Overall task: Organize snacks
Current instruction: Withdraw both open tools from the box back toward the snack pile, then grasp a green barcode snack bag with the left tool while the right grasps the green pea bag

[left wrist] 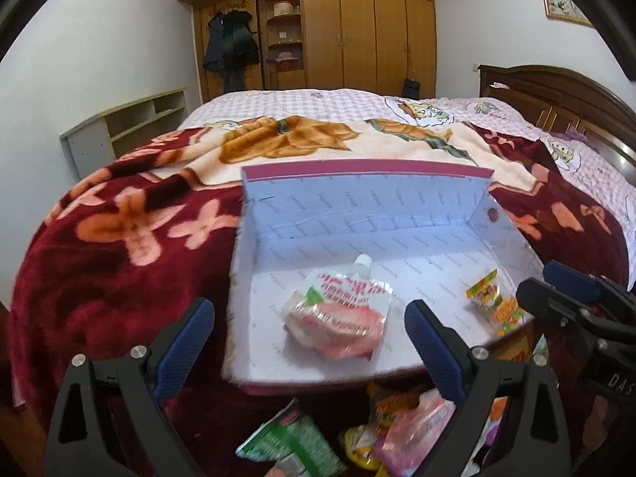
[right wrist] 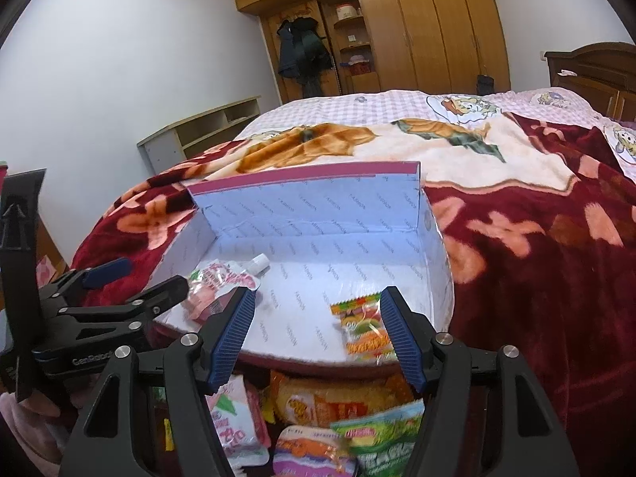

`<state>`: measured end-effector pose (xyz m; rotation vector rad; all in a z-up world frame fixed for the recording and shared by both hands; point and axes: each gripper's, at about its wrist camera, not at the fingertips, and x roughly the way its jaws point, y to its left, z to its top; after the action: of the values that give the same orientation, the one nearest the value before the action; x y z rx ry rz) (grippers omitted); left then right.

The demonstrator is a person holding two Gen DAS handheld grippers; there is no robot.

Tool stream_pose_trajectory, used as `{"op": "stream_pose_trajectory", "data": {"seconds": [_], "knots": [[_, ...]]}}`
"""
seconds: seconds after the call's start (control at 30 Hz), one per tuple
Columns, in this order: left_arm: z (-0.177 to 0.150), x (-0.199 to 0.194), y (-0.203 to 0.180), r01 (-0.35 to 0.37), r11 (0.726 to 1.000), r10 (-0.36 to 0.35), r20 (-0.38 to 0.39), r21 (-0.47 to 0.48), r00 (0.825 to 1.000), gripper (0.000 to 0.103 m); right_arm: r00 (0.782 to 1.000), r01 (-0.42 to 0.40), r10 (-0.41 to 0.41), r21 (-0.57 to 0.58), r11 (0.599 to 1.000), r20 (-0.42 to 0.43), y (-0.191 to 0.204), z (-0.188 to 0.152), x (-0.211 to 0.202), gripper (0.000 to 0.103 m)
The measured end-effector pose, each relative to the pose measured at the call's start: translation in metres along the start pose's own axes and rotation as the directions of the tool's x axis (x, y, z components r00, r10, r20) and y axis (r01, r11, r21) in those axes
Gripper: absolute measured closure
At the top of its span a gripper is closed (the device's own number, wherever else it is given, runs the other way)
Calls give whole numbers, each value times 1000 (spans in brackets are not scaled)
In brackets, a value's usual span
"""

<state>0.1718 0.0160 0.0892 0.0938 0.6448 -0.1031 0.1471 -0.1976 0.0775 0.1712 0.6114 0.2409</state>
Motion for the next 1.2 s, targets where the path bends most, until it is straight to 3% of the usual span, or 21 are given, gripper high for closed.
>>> {"op": "stream_pose_trajectory", "data": {"seconds": [0.27, 0.53, 0.93, 1.2], "knots": [[-19, -33, 14, -60, 998, 60, 31, -5, 998, 4, 1000, -2, 1, 20, 1000, 14, 3, -12, -25, 36], [-50, -48, 25, -71, 996, 71, 9, -51, 997, 4, 1000, 11, -12, 35, 999, 26, -1, -31, -50, 36], [-88, -32, 24, -92, 992, 87, -67, -86, 994, 4, 999, 48, -49, 37, 998, 9, -13, -66, -63, 36], [-99, -20, 23, -60, 992, 52, -70, -109, 996, 4, 997, 70, -69, 52, 996, -29, -23, -83, -52, 36]]}}
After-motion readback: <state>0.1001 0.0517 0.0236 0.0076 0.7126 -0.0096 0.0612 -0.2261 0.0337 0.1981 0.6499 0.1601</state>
